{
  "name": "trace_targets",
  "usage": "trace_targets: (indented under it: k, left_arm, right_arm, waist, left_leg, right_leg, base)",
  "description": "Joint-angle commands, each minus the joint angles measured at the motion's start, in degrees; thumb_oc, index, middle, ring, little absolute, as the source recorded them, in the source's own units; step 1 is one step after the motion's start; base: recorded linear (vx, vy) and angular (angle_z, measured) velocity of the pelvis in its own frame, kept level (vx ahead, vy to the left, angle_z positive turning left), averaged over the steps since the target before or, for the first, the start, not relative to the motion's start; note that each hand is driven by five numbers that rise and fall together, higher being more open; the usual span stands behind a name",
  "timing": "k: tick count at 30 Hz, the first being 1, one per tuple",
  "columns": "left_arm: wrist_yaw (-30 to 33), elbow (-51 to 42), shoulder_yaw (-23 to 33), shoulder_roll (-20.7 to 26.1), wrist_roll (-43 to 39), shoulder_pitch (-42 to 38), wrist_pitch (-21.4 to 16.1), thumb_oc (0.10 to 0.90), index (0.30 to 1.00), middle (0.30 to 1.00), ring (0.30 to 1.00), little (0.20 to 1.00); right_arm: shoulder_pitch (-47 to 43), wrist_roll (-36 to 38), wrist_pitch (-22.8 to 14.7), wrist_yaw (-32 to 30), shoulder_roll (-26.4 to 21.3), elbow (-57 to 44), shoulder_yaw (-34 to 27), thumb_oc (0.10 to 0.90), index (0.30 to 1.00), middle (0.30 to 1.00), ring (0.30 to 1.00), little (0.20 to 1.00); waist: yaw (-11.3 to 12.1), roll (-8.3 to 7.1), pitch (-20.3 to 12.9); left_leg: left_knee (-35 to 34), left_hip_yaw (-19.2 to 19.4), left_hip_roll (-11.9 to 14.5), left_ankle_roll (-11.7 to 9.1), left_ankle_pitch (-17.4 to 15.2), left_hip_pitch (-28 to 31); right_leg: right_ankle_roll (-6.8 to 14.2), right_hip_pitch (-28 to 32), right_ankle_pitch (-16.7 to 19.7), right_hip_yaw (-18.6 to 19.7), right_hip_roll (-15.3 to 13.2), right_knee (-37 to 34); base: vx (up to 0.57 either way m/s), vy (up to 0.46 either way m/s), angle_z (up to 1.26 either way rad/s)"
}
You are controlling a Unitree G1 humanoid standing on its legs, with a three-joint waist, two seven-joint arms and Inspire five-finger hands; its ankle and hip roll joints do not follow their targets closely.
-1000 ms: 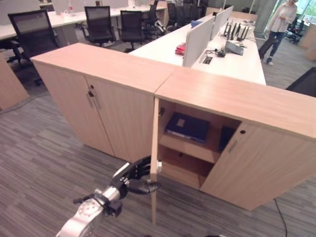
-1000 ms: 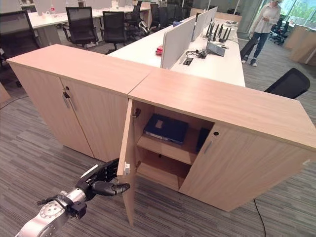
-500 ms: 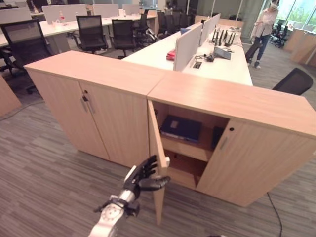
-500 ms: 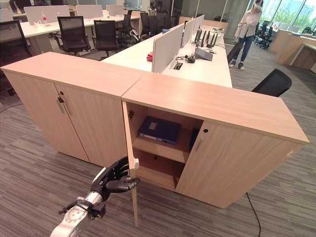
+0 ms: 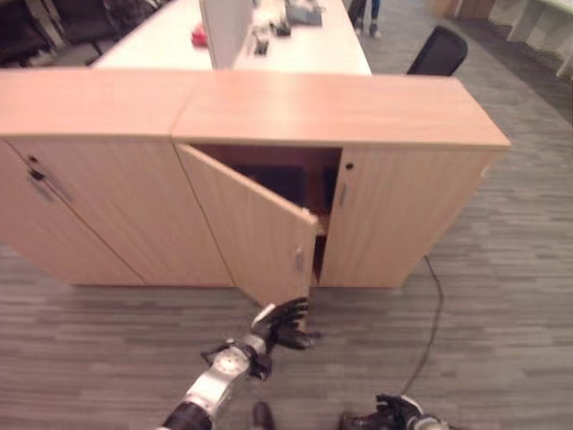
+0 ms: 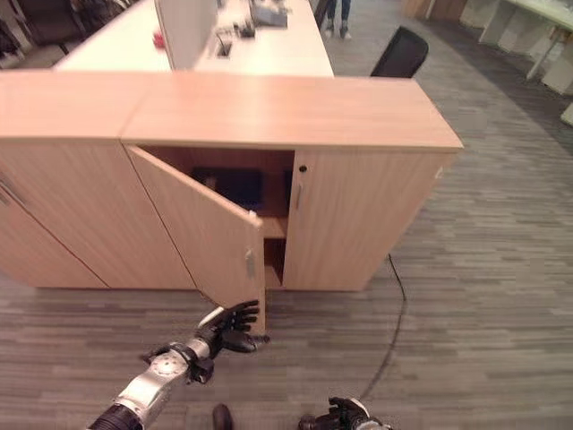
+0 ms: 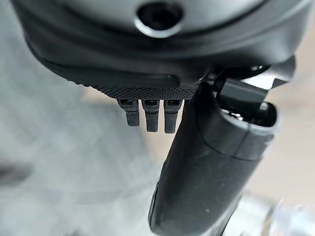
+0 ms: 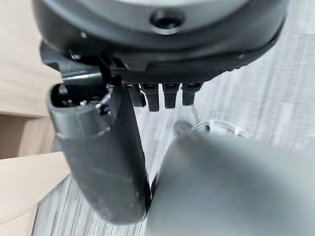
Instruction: Put the empty folder in the office cabinet
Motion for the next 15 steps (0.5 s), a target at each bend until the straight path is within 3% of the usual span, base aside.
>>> trace_targets:
  k: [1,15]
  left_arm:
    - [-0.4,-6.5,2.7,-2.5,-2.1,-4.6,-4.6,0.8,0.9,0.9,0.9,0.9]
    - [-1.6,-8.7,3.0,-0.8,4.4,-8.9,-4.0,0.8,0.9,0.9,0.9,0.9]
  right_arm:
    - [4.8,-3.6,2.8,-1.5,-3.8,5.6,3.6,0.8,0.9,0.9,0.9,0.9]
    - [3.3,0.4,2.3,-1.8,-2.7,5.5,2.5,0.8,0.9,0.9,0.9,0.9]
  waist:
    - [-1.0,-0.94,0.5]
    - [-1.5,0.02,-0.5]
  left_leg:
    - [-0.1,-1.9,4.2,-3.4,-1.2,8.3]
    - [-0.5,-1.0,4.3,-3.4,-1.8,9.3]
  right_leg:
    - [-1.9,3.8,-2.6,-1.9,1.5,-2.4]
    - [-1.9,4.2,-3.0,-1.2,1.9,-2.4]
  base:
    - [0.01,-0.026,-0.06]
    - [0.01,0.002,0.05]
